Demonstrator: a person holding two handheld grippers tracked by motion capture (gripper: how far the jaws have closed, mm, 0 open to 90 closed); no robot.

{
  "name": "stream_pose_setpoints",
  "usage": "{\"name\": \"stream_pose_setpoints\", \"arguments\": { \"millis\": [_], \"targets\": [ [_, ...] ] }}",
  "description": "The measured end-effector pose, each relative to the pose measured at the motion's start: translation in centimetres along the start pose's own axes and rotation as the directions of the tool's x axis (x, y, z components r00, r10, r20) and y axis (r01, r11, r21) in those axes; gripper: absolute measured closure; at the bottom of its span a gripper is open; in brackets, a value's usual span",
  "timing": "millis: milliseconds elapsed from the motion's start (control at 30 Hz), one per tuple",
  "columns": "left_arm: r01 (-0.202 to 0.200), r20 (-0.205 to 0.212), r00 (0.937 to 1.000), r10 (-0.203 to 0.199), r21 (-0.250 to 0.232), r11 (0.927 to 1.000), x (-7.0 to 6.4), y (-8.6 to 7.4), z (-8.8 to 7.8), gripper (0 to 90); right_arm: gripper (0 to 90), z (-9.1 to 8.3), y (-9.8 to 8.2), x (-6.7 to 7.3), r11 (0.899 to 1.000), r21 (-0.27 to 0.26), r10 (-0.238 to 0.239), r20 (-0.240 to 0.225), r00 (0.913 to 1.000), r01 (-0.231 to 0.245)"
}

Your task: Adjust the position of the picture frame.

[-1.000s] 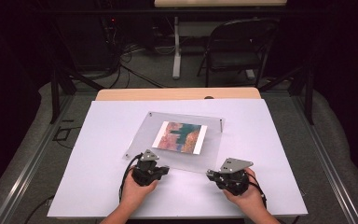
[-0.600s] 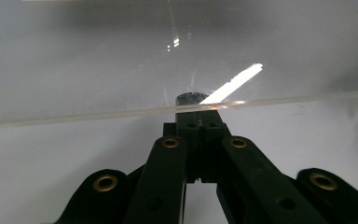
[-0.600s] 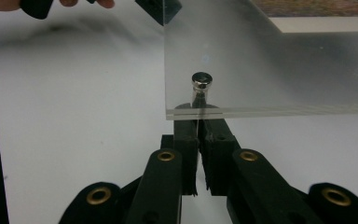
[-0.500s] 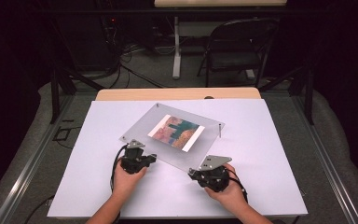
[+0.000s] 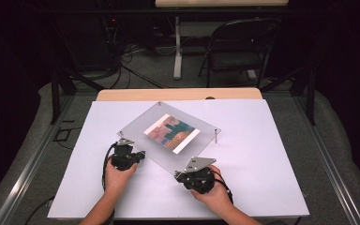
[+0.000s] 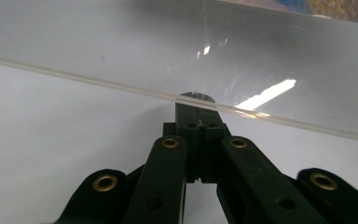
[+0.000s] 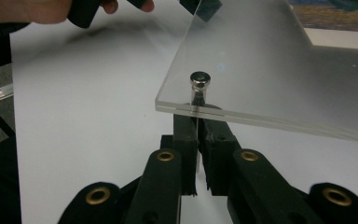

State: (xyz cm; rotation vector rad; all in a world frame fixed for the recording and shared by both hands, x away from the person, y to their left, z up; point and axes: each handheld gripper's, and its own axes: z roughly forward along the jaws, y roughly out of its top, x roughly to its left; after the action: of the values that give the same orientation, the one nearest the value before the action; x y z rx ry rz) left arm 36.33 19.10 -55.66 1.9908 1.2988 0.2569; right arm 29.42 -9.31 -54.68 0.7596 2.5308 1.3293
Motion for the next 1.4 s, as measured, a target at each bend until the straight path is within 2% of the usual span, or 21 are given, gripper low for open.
{"name": "stream_pose_setpoints", "arguments": {
  "millis": [67, 133, 167, 267, 367, 533, 600, 633, 733, 833, 933, 1000, 1033, 1067, 1167, 1267, 1300, 1367, 1400],
  "targets": [
    [0.017, -0.001, 0.9999, -0.017, -0.008, 0.9998, 0.2, -0.2, -0.2, 89.9, 83.5, 0.2, -0.2, -0.2, 1.0, 0.015, 0.014, -0.006, 0.9999, -0.014],
    [0.026, -0.01, 0.9996, -0.026, -0.021, 0.9994, 0.2, -0.4, -0.8, 88.3, 82.1, -0.1, -0.4, -0.6, 0.999, 0.006, 0.043, -0.033, 0.9985, -0.043],
    [0.024, -0.012, 0.9996, -0.025, -0.023, 0.9994, 0.2, -0.5, -1.1, 86.9, 80.1, -0.4, -0.4, -0.7, 0.999, 0.001, 0.042, -0.041, 0.9983, -0.042],
    [0.027, -0.012, 0.9995, -0.028, -0.031, 0.9991, -0.1, -1.1, -2.0, 83.2, 74.7, -1.5, -0.6, -1.0, 1.0, 0.013, 0.024, -0.026, 0.9994, -0.024],
    [0.034, 0.021, 0.9992, -0.033, -0.056, 0.9979, -0.9, -1.7, -3.1, 76.1, 67.8, -3.1, -1.2, -1.5, 0.999, 0.004, 0.039, -0.004, 0.9992, -0.039],
    [-0.03, 0.039, 0.9987, 0.033, -0.069, 0.9971, -3.0, -3.0, -4.4, 61.0, 57.1, -5.9, -2.3, -3.0, 0.998, -0.026, 0.059, 0.084, 0.9947, -0.057],
    [-0.04, 0.041, 0.9983, 0.043, -0.074, 0.9964, -3.4, -3.2, -4.5, 55.6, 51.0, -6.7, -2.7, -3.9, 0.997, -0.043, 0.07, 0.128, 0.9893, -0.065],
    [-0.058, 0.047, 0.997, 0.062, -0.09, 0.9943, -4.2, -3.6, -4.8, 52.2, 49.7, -7.2, -2.8, -4.5, 0.996, -0.053, 0.083, 0.156, 0.9842, -0.076],
    [-0.085, 0.067, 0.9935, 0.092, -0.095, 0.9918, -5.3, -4.2, -5.1, 48.8, 46.6, -8.1, -3.1, -5.8, 0.992, -0.073, 0.112, 0.209, 0.9714, -0.099],
    [-0.106, 0.111, 0.9872, 0.114, -0.081, 0.9911, -6.3, -4.7, -5.0, 50.2, 48.8, -8.4, -3.1, -7.0, 0.993, -0.067, 0.108, 0.265, 0.9583, -0.093],
    [-0.106, 0.159, 0.9804, 0.116, -0.071, 0.9918, -7.1, -4.8, -4.6, 51.4, 54.9, -8.4, -3.0, -8.2, 0.994, -0.055, 0.105, 0.293, 0.9504, -0.092],
    [-0.112, 0.166, 0.9786, 0.122, -0.07, 0.9913, -7.4, -4.8, -4.4, 52.0, 57.3, -8.1, -3.0, -9.1, 0.993, -0.053, 0.116, 0.309, 0.9438, -0.105],
    [-0.136, 0.174, 0.974, 0.145, -0.066, 0.9886, -8.0, -4.8, -4.1, 52.1, 57.8, -7.9, -2.9, -9.7, 0.993, -0.049, 0.121, 0.312, 0.9422, -0.111],
    [-0.145, 0.175, 0.9726, 0.153, -0.06, 0.9876, -8.2, -4.8, -4.0, 52.6, 58.1, -7.7, -2.8, -10.0, 0.992, -0.053, 0.124, 0.316, 0.9405, -0.113],
    [-0.149, 0.187, 0.9696, 0.158, -0.062, 0.987, -8.7, -4.8, -3.5, 53.0, 59.4, -7.0, -2.6, -11.2, 0.992, -0.05, 0.124, 0.336, 0.9338, -0.114],
    [-0.151, 0.197, 0.9673, 0.16, -0.06, 0.9867, -8.9, -4.8, -3.3, 53.8, 61.4, -6.5, -2.5, -11.9, 0.992, -0.05, 0.125, 0.341, 0.9316, -0.115],
    [-0.157, 0.206, 0.9642, 0.167, -0.066, 0.9854, -9.3, -4.8, -3.1, 55.0, 63.4, -6.1, -2.4, -12.6, 0.99, -0.052, 0.141, 0.344, 0.9281, -0.132],
    [-0.162, 0.208, 0.9631, 0.17, -0.057, 0.9852, -9.6, -4.7, -2.8, 56.3, 64.2, -5.7, -2.3, -13.3, 0.988, -0.054, 0.156, 0.345, 0.9255, -0.146],
    [-0.165, 0.218, 0.9604, 0.174, -0.059, 0.9845, -9.8, -4.6, -2.7, 56.7, 64.3, -5.5, -2.2, -13.6, 0.987, -0.056, 0.161, 0.35, 0.9227, -0.151]
  ]
}}
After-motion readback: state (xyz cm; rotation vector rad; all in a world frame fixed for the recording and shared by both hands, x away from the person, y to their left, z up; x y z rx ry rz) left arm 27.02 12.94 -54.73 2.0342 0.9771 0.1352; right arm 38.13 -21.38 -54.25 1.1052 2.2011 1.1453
